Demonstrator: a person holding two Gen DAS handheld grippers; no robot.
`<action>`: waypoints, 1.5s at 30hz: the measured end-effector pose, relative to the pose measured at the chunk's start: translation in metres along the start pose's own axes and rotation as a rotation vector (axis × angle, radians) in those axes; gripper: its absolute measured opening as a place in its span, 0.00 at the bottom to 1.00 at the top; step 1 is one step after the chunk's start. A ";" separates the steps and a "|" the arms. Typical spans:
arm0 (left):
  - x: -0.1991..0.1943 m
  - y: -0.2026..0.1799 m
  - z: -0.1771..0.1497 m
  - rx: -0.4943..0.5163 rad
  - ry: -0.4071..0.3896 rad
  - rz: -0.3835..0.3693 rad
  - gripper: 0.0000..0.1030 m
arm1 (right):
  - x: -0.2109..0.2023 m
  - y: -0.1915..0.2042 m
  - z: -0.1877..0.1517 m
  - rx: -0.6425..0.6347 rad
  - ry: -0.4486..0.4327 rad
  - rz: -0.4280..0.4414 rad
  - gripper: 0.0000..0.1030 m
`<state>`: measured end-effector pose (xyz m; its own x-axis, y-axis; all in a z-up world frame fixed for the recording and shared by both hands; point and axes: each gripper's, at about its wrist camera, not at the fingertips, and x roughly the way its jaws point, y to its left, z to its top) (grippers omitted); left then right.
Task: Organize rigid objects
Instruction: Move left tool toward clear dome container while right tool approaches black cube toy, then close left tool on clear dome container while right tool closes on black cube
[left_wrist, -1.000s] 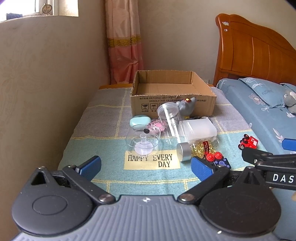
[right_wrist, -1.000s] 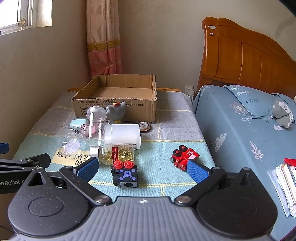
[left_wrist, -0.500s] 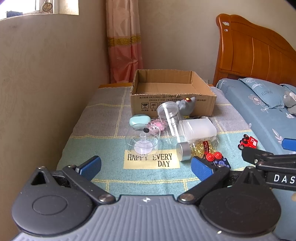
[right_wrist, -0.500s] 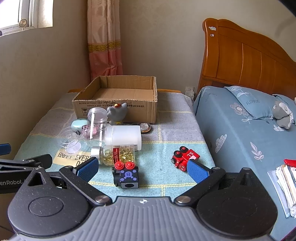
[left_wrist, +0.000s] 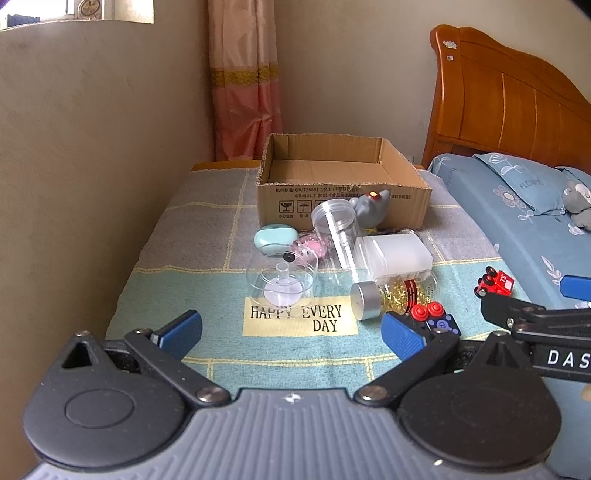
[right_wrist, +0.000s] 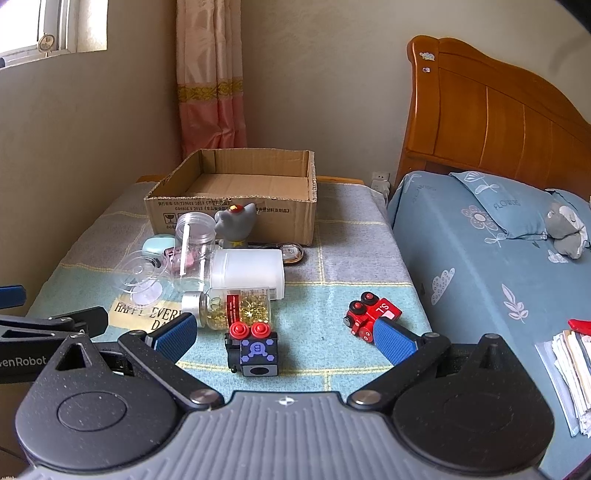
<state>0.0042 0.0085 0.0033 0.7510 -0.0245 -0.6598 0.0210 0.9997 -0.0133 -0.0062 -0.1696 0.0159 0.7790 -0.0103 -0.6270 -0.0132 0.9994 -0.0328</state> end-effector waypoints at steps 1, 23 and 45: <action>0.001 0.001 0.000 -0.001 0.001 -0.003 0.99 | 0.001 0.000 0.000 0.000 0.001 0.001 1.00; 0.062 0.028 0.006 0.006 0.086 -0.034 0.99 | 0.063 -0.008 -0.017 -0.137 0.088 0.141 1.00; 0.144 0.022 -0.002 0.130 0.186 -0.110 0.99 | 0.120 -0.012 -0.037 -0.154 0.167 0.176 1.00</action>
<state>0.1111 0.0267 -0.0935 0.6058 -0.1198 -0.7865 0.1891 0.9820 -0.0039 0.0641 -0.1843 -0.0879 0.6425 0.1445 -0.7525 -0.2439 0.9695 -0.0221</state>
